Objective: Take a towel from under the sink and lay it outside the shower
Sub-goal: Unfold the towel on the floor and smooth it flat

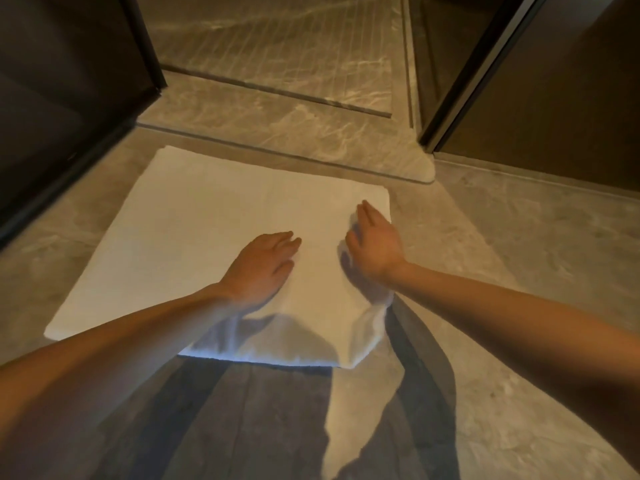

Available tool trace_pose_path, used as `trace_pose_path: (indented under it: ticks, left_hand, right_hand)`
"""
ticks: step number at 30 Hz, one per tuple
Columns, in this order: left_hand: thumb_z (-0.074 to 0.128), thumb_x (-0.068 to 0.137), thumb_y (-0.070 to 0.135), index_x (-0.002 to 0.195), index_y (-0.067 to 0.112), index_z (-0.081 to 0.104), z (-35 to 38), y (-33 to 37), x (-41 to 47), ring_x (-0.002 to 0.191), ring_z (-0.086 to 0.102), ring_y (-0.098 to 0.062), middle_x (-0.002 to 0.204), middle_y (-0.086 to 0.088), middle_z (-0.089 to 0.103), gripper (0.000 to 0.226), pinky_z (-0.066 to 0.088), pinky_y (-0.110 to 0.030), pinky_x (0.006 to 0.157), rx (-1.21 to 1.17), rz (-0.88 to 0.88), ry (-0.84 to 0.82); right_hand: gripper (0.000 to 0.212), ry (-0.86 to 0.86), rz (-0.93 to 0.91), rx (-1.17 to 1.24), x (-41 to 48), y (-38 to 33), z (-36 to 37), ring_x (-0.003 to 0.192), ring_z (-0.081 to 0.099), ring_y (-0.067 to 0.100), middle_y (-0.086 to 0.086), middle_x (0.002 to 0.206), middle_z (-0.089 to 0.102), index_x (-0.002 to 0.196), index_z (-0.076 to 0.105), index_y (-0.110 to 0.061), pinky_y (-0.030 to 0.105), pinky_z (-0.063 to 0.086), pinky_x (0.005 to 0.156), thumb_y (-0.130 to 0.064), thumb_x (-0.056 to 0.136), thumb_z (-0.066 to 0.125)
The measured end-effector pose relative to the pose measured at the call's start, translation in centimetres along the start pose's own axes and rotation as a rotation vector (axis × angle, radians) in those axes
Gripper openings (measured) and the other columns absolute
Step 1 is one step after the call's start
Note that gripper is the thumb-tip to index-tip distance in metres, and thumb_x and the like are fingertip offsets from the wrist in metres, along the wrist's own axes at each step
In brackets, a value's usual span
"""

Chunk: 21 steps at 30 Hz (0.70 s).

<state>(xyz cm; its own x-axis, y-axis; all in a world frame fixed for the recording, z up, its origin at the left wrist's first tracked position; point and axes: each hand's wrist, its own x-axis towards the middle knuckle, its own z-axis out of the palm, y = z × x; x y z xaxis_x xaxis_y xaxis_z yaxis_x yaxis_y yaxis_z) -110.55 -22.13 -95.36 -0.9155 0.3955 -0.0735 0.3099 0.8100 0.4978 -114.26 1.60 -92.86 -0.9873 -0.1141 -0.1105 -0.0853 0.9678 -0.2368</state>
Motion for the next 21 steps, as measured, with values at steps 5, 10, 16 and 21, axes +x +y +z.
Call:
trace_pose_path:
  ticks: [5,10,16,21]
  left_hand:
    - [0.012,0.102,0.051,0.154,0.036,-0.006,2.2,-2.8,-0.4,0.151,-0.01,-0.019,0.164,0.007,-0.011,0.058,-0.006,-0.047,0.119,0.462,0.102,-0.185]
    - [0.006,0.098,0.052,0.156,0.037,0.0,2.8,-3.4,-1.4,0.151,-0.007,-0.016,0.164,0.01,-0.004,0.06,-0.003,-0.048,0.121,0.392,0.131,-0.082]
    - [0.023,0.099,0.047,0.157,0.026,0.014,4.5,-0.2,-4.5,0.151,0.007,-0.027,0.165,-0.004,0.012,0.061,0.006,-0.055,0.119,0.292,-0.147,0.055]
    - [0.023,0.097,0.052,0.155,0.023,0.018,3.7,0.1,-4.1,0.146,0.014,-0.034,0.163,-0.011,0.013,0.065,0.012,-0.054,0.115,0.332,-0.291,0.013]
  right_hand:
    - [0.067,-0.131,-0.063,-0.066,-2.4,-2.1,4.9,0.151,-0.005,0.024,0.007,0.165,-0.003,0.157,0.0,-0.014,0.044,0.0,0.122,-0.046,0.102,0.021]
    - [0.068,-0.066,-0.171,-0.099,-2.8,-0.3,6.7,0.151,-0.008,0.021,0.004,0.165,-0.005,0.157,-0.003,-0.019,0.04,-0.008,0.12,-0.051,0.1,0.016]
    - [0.073,-0.18,-0.545,-0.277,2.2,0.0,5.2,0.151,-0.001,0.028,0.01,0.164,0.002,0.157,-0.001,-0.013,0.042,-0.002,0.121,-0.052,0.098,0.019]
    - [0.073,-0.214,-0.724,-0.466,6.7,-3.6,2.9,0.151,0.007,0.028,0.009,0.165,0.004,0.157,-0.001,-0.018,0.044,0.006,0.121,-0.051,0.098,0.027]
